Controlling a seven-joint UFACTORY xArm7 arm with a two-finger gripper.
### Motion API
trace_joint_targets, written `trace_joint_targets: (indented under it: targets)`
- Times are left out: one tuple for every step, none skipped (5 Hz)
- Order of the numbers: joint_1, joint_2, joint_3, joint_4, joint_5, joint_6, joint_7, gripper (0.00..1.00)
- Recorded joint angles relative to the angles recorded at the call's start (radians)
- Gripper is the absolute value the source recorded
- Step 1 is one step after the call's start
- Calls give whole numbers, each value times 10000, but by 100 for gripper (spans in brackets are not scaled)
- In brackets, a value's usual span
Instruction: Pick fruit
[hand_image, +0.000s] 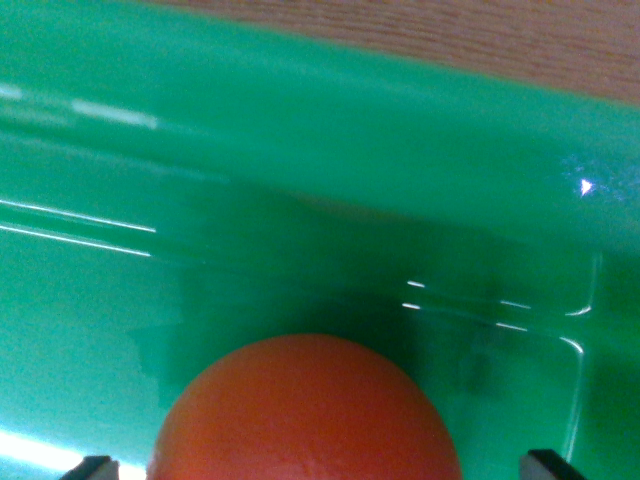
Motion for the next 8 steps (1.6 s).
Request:
trace_joint_targets:
  targets:
    - [-10, 31, -4, -44, 5, -81, -36, 0]
    - [-10, 31, -4, -44, 5, -81, -36, 0]
    - [-13, 37, -4, -53, 6, -97, -43, 0]
    - [-13, 37, -4, -53, 6, -97, -43, 0]
    - [-13, 37, -4, -53, 6, -97, -43, 0]
    - [-13, 37, -4, -53, 6, -97, -43, 0]
    - [-13, 37, -4, -53, 6, -97, -43, 100]
    - [-13, 37, -4, -53, 6, -97, -43, 100]
